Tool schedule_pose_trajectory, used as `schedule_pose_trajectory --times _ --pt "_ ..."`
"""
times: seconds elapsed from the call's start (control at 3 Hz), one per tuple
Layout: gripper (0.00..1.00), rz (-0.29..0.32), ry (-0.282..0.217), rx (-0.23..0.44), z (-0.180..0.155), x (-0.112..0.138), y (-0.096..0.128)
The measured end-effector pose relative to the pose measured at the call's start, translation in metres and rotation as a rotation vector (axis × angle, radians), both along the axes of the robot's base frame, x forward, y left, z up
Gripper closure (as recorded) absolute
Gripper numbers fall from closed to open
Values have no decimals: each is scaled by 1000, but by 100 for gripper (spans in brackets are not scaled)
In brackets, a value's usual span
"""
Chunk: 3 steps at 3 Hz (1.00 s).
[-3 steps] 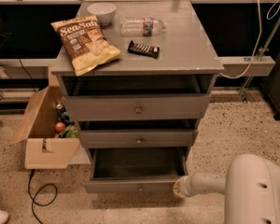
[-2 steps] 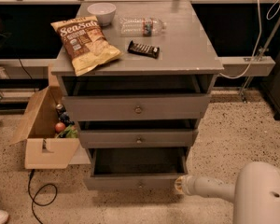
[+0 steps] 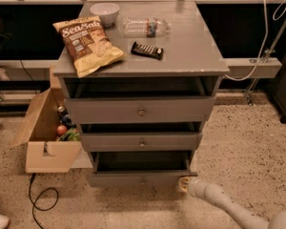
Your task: Close bottom drawer
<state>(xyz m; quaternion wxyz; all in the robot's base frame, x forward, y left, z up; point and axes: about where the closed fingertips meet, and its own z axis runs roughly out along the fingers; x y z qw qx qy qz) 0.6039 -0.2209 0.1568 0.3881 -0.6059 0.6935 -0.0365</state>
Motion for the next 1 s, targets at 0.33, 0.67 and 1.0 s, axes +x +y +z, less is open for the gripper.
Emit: schedule_pose_trajectory --times 0.33,0.67,1.0 --pt "100 7 -15 113 -1 22 12" --pt "100 56 -31 232 6 57 27" --pt "100 61 -65 268 19 81 21"
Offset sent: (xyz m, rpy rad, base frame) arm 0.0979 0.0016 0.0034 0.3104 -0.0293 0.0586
